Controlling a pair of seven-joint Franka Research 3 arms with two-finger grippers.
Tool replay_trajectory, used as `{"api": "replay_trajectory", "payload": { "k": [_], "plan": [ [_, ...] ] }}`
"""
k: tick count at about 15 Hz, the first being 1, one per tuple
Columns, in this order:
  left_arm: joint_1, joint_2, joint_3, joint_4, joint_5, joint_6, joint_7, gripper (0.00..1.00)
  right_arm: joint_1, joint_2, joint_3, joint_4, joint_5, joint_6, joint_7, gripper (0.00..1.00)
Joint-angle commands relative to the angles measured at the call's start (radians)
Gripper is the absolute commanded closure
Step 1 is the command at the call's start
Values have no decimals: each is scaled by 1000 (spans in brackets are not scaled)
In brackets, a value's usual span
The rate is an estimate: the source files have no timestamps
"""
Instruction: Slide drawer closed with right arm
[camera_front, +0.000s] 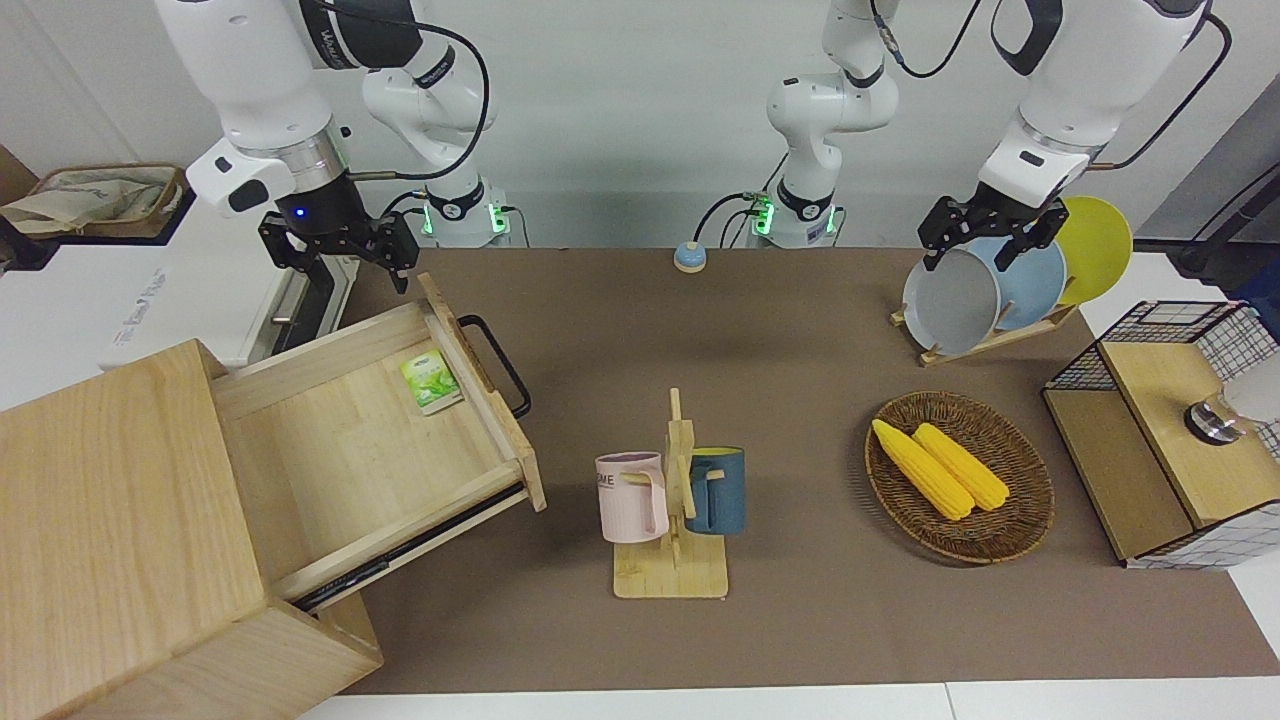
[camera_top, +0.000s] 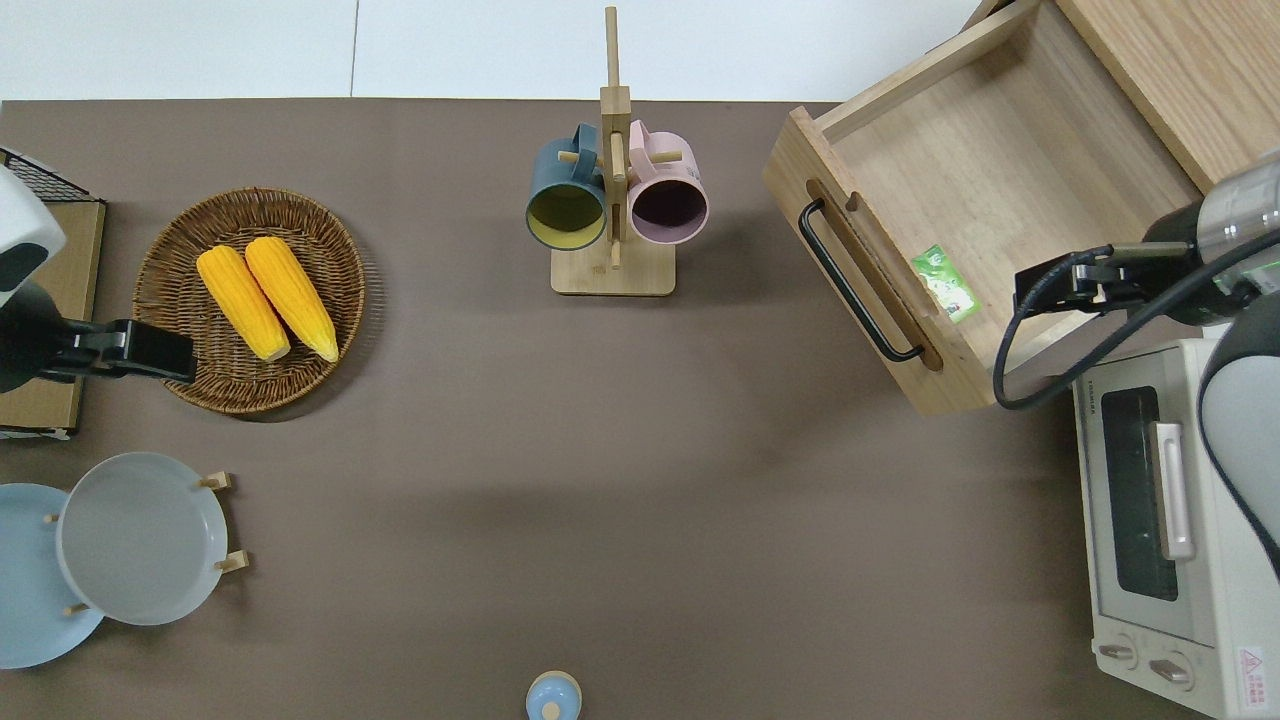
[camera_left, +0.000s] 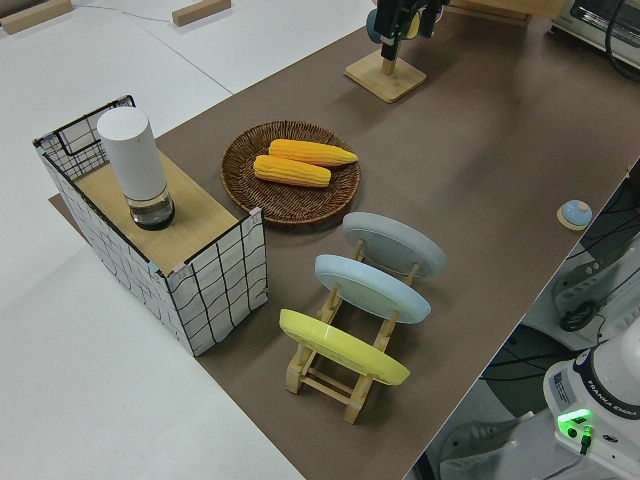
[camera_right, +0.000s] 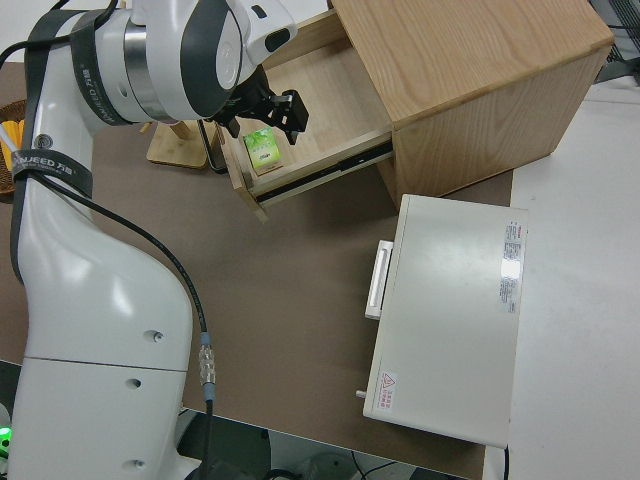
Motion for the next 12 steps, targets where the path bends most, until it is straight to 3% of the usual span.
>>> {"api": "replay_trajectory", "payload": {
  "k": [1, 12],
  "plan": [
    [4, 11, -6, 26, 17, -20, 10, 7, -25, -15, 9, -8, -9, 0, -29, 15],
    [4, 11, -6, 26, 17, -20, 10, 7, -41, -17, 8, -7, -5, -2, -63, 17]
  ]
}}
